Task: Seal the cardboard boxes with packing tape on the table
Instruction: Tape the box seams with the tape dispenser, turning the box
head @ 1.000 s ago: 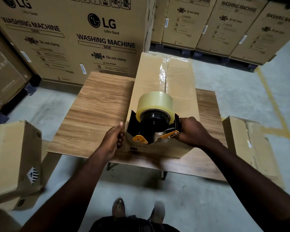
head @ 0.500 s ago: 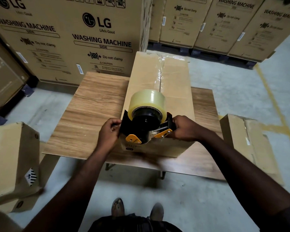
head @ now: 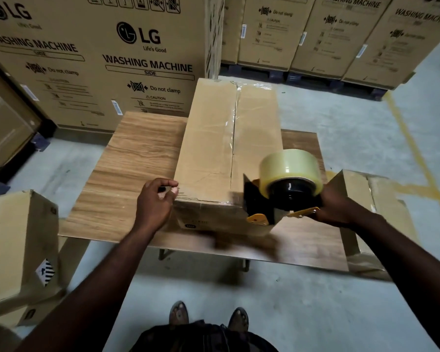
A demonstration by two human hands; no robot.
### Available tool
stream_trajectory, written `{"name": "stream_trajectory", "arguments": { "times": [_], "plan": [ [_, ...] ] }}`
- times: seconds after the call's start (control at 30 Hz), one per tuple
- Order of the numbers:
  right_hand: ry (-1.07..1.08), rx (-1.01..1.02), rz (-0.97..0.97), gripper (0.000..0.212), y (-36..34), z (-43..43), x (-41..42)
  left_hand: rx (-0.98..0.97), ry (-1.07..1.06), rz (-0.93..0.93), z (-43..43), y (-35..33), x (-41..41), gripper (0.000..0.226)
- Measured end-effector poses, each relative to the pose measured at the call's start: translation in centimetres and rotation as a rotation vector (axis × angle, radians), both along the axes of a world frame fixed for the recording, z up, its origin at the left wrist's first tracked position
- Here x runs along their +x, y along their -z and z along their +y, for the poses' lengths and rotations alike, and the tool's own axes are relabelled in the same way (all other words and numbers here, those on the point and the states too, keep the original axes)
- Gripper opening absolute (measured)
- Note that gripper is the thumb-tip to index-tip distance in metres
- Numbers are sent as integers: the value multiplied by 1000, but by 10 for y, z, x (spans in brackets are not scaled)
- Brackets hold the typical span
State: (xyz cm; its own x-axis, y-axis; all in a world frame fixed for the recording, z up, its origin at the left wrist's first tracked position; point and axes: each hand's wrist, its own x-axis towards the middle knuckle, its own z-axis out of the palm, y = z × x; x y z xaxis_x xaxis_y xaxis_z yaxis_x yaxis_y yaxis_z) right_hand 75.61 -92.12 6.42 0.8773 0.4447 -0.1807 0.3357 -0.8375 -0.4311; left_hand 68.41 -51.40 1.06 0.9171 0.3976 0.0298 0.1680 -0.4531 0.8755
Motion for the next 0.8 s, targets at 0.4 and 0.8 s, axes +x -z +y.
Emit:
{"name": "stream_trajectory", "arguments": {
  "times": [0.4,0.8],
  "plan": [
    [-49,175,-28,17,15,-6,-11,820,739,75,-112,-7,-17,80],
    [77,351,-27,21,13,-57,-25,759,735,-4,-103,2,-12,73]
  ]
}}
